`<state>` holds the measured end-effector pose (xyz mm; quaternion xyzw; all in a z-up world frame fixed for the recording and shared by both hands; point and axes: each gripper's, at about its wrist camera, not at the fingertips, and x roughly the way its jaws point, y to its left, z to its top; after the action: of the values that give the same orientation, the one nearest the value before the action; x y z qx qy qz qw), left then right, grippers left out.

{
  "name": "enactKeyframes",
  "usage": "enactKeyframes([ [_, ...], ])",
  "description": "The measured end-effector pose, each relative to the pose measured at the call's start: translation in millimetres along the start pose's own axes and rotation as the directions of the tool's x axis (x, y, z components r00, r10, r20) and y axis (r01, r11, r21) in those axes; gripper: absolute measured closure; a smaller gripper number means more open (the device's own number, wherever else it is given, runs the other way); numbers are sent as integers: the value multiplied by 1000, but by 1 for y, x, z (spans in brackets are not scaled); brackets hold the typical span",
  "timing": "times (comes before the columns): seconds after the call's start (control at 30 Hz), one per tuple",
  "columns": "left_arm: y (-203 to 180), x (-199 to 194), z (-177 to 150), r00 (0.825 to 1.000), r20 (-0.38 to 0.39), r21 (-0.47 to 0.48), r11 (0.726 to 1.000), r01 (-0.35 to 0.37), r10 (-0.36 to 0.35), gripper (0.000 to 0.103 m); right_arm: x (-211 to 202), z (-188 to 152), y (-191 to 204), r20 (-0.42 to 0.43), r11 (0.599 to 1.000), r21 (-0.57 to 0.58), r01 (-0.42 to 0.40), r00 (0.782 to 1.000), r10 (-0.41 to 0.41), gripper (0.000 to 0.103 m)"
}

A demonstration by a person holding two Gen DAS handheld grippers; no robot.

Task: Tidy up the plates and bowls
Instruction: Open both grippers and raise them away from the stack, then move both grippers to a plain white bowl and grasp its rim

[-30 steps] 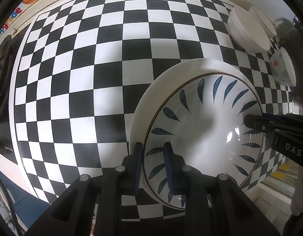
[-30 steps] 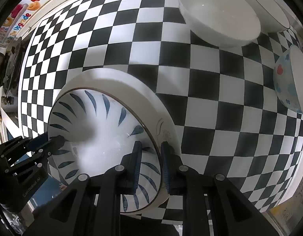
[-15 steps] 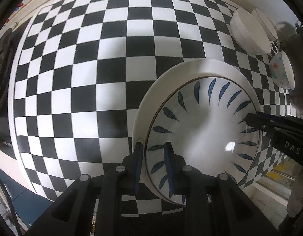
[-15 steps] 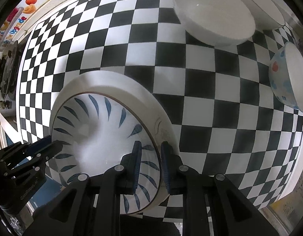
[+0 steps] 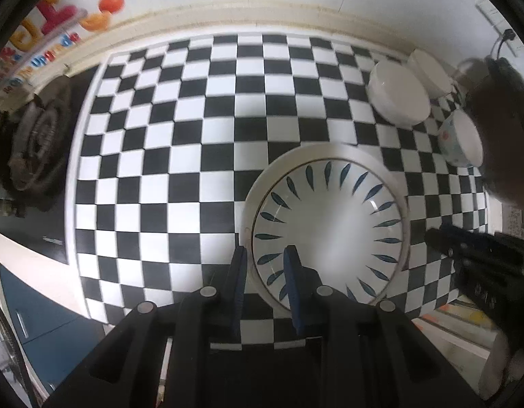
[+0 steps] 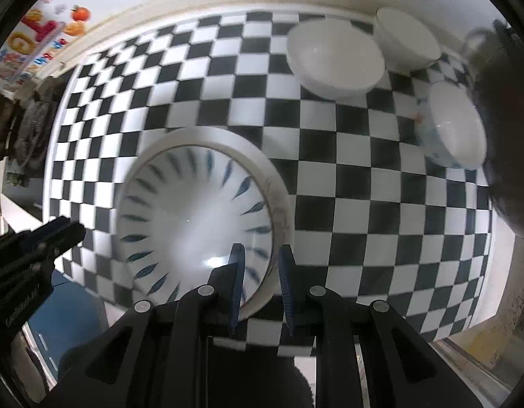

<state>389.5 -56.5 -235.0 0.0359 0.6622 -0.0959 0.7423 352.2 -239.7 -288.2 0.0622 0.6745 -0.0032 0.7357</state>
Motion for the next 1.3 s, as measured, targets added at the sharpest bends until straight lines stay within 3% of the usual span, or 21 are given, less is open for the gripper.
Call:
enactKeyframes([
  [0.2, -11, -40, -12, 999, 37, 19, 1000, 10, -11, 83, -58, -27, 4, 81, 999, 7, -40, 996, 39, 81],
  [0.4, -19, -69, -25, 997, 81, 31, 999, 8, -11, 83, -102, -47, 8, 143, 999, 18, -28, 989, 25, 81],
  [0.77, -15, -92, -32, 994, 97, 47, 998, 39, -43, 83, -134, -64, 24, 168, 998, 20, -66, 984, 62, 80],
  [0.83, -15, -91, -31, 994, 94, 55, 997, 48, -53, 83, -132, -64, 25, 159, 997, 35, -69, 985, 63, 70],
  [0.9, -12, -88, -27, 993, 100, 57, 997, 61, -66, 83, -127, -61, 23, 156, 994, 55, -98, 984, 88, 47],
  [1.03, -7, -82, -9, 987, 139, 67, 995, 74, -83, 81, -117, -54, 12, 167, 980, 133, -147, 978, 124, 38],
  [1.13, -5, -75, 14, 980, 171, 75, 993, 87, -99, 79, -114, -47, -5, 227, 962, 195, -189, 963, 143, 30],
  [1.3, -16, -66, 55, 965, 234, 117, 989, 94, -119, 79, -110, -27, -42, 353, 949, 279, -148, 935, 41, 25],
])
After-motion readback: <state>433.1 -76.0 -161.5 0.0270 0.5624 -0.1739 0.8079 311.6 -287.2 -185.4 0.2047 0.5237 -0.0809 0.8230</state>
